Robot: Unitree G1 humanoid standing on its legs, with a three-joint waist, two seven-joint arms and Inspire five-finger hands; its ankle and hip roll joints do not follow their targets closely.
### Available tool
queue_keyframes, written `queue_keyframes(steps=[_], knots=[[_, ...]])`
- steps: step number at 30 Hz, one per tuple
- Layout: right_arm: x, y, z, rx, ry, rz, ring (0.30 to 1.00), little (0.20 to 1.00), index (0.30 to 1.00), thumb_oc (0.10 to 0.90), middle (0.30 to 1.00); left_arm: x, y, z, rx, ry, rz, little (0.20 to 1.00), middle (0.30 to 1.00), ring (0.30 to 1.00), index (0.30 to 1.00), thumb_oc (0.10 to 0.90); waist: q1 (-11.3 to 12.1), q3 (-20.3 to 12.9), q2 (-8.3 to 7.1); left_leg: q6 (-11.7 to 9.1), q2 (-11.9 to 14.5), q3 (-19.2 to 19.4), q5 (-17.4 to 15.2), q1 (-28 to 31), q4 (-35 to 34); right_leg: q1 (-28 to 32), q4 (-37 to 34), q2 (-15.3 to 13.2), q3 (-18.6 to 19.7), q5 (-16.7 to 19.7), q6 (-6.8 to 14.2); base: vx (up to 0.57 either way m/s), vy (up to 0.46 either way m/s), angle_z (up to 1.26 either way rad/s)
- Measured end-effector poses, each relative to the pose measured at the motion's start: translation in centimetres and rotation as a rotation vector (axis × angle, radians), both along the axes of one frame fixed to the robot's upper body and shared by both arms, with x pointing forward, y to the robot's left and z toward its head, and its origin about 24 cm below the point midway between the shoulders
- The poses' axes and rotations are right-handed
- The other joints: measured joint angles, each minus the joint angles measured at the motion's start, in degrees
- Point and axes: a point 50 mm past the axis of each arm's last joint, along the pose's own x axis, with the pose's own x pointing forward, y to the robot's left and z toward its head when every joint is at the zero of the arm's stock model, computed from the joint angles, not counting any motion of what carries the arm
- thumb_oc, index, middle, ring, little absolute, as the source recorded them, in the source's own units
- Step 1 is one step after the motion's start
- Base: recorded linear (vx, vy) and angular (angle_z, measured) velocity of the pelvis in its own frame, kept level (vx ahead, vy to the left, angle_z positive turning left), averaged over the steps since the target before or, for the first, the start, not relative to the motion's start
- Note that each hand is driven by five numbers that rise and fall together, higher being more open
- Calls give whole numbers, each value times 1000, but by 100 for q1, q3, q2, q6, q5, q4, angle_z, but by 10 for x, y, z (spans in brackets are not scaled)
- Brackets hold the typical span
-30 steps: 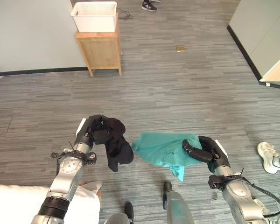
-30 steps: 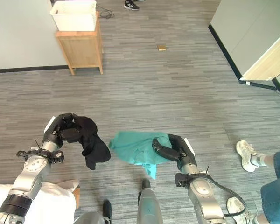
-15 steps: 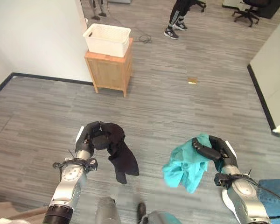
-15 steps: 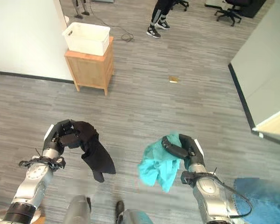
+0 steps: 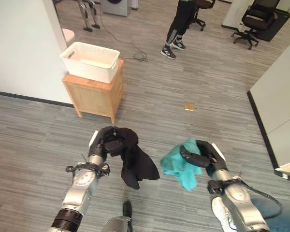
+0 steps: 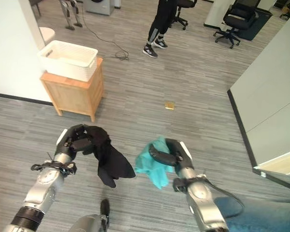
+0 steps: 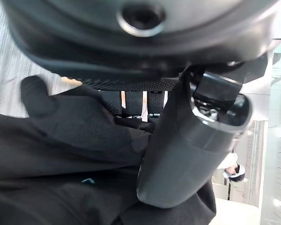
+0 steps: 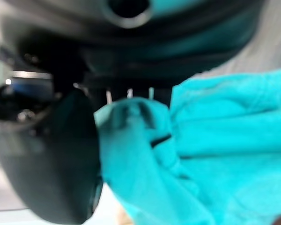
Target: Pick up bed clothes into laundry basket.
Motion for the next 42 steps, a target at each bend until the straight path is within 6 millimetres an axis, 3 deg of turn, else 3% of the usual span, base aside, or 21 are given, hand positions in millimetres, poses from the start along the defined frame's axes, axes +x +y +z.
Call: queue_keyframes(steps=[2, 4, 6, 7, 8, 10, 12, 15, 16, 18, 19, 21, 22, 23, 24, 26, 27, 28, 33, 36, 42], knots=[[-1, -7, 2, 0, -15, -30, 300, 300, 300, 400, 300, 4, -3, 9, -4, -41, -13, 300, 300, 300, 300, 400, -265, 224, 346, -235, 41, -474, 75, 544, -303, -703, 467, -17, -16, -155, -446, 567, -98, 89], [-6, -15, 1, -25, -2, -42, 300, 300, 300, 400, 300, 6, -7, 23, -20, -100, -25, 300, 300, 300, 300, 400, -408, 293, 474, -354, 77, -808, -39, 892, -521, -1436, -155, -287, -9, -305, -697, 498, -192, 109], [-14, -23, -10, -34, 48, -69, 300, 300, 300, 400, 300, 10, -11, 31, -42, -135, -36, 300, 300, 300, 300, 400, -578, 376, 559, -404, 190, -1226, -65, 1121, -537, -1704, -1552, -372, 423, -188, -687, 444, -233, 128], [-20, -27, -17, -39, 86, -84, 300, 300, 300, 400, 300, 11, -11, 34, -38, -145, -48, 300, 300, 300, 300, 400, -651, 371, 582, -534, 332, -1621, -163, 1247, -527, -1668, -2786, -233, 1078, -34, -617, 383, -232, 128], [-24, -29, -22, -33, 107, -94, 300, 300, 300, 400, 300, 12, -10, 35, -32, -151, -53, 300, 300, 300, 300, 400, -678, 364, 526, -611, 417, -1651, -211, 1361, -543, -1571, -3668, -239, 1436, 311, -617, 388, -228, 132], [-31, -36, -28, -19, 140, -130, 300, 300, 300, 400, 300, 16, -13, 35, -27, -148, -65, 300, 300, 300, 300, 400, -703, 348, 413, -791, 603, -2350, -334, 1346, -469, -1161, -4835, -73, 2904, 639, -150, 281, -322, 169], [-32, -49, -26, -30, 142, -175, 300, 300, 300, 400, 300, 17, -19, 29, -43, -125, -87, 300, 300, 300, 300, 400, -720, 350, 323, -952, 735, -2741, -367, 1347, -344, -1029, -4486, 70, 2679, 1180, -236, 208, -291, 194], [-14, -69, 3, -41, 34, -229, 300, 300, 300, 400, 300, 5, -17, 24, -32, -107, -102, 300, 300, 300, 300, 400, -564, 349, 398, -1139, 718, -2730, -589, 1147, 24, -937, -4182, 445, 2134, 1147, -817, 132, -334, 101], [-6, -71, 11, -40, 0, -229, 300, 300, 300, 400, 300, 4, -15, 24, -43, -112, -93, 300, 300, 300, 300, 400, -436, 353, 438, -1193, 655, -2698, -210, 1119, 109, -920, -4129, 569, 1884, 1088, -999, 118, -529, 54], [1, -76, 22, -41, -40, -250, 300, 300, 300, 400, 300, 3, -14, 24, -77, -113, -97, 300, 300, 300, 300, 400, -416, 470, 226, -1465, 799, -2571, -86, 867, 840, -724, -4021, 658, 1481, 1039, -1297, 2, -356, 91], [3, -80, 31, -65, -67, -248, 300, 300, 300, 400, 300, 3, -14, 24, -107, -109, -95, 300, 300, 300, 300, 400, -481, 533, 102, -1626, 817, -2307, 69, 438, 1530, -558, -4152, 588, 1159, 1015, -1506, 42, -252, 112], [5, -83, 40, -70, -111, -254, 300, 300, 300, 400, 300, 1, -10, 23, -156, -104, -81, 300, 300, 300, 300, 400, -488, 565, -21, -1487, 980, -1581, -43, 149, 1730, -354, -4379, 540, 827, 1041, -1591, 70, -178, 111], [3, -86, 42, -73, -118, -263, 300, 300, 300, 400, 300, 2, -10, 24, -173, -105, -80, 300, 300, 300, 300, 400, -706, 562, -7, -1497, 1333, -665, -52, 56, 1550, -173, -4611, 533, 481, 1025, -1680, 88, -131, 144], [0, -90, 42, -71, -119, -284, 300, 300, 300, 400, 300, 2, -10, 26, -194, -115, -80, 300, 300, 300, 300, 400, -884, 562, -7, -1475, 1524, -74, -35, 63, 1254, -56, -4791, 544, 265, 1046, -1714, 106, -89, 126], [0, -93, 42, -72, -121, -300, 300, 300, 300, 400, 300, 1, -10, 29, -207, -126, -80, 300, 300, 300, 300, 400, -815, 560, -4, -1478, 1442, 29, -38, 65, 920, -24, -4871, 562, 240, 1067, -1729, 117, -107, 66], [-1, -98, 46, -71, -135, -330, 300, 300, 300, 400, 300, -1, -7, 39, -217, -173, -80, 300, 300, 300, 300, 400, -615, 562, 20, -1461, 816, -603, 4, 171, -298, -4, -5288, 552, 264, 1164, -1414, 105, -64, -9], [-1, -98, 46, -70, -137, -331, 300, 300, 300, 400, 300, -2, -4, 41, -221, -187, -70, 300, 300, 300, 300, 400, -587, 563, 65, -1471, 728, -773, 77, 198, -476, -57, -5233, 566, 173, 1131, -1378, 144, 24, 4], [-3, -97, 42, -70, -122, -326, 300, 300, 300, 400, 300, -4, 5, 41, -223, -197, -33, 300, 300, 300, 300, 400, -621, 541, 159, -1434, 702, -831, 169, 280, -599, 79, -5296, 718, 95, 1229, -1636, 99, 32, -1], [-8, -99, 37, -64, -108, -345, 300, 300, 300, 400, 300, -15, 46, 48, -209, -244, 154, 300, 300, 300, 300, 400, -646, 481, 299, -1350, 700, -928, 214, 476, -739, 167, -5455, 944, 172, 1357, -1804, 62, 52, -14], [-13, -95, 31, -49, -99, -352, 300, 300, 300, 400, 300, -23, 60, 47, -204, -253, 226, 300, 300, 300, 300, 400, -645, 490, 318, -1348, 712, -930, 216, 541, -811, 206, -5456, 947, 306, 1350, -1806, 57, 59, -23], [-18, -91, 26, -26, -90, -358, 300, 300, 300, 400, 300, -26, 59, 42, -224, -237, 257, 300, 300, 300, 300, 400, -745, 489, 622, -1265, 754, -682, 509, 668, -943, 190, -5363, 886, 441, 1211, -1606, 29, 40, -10]])
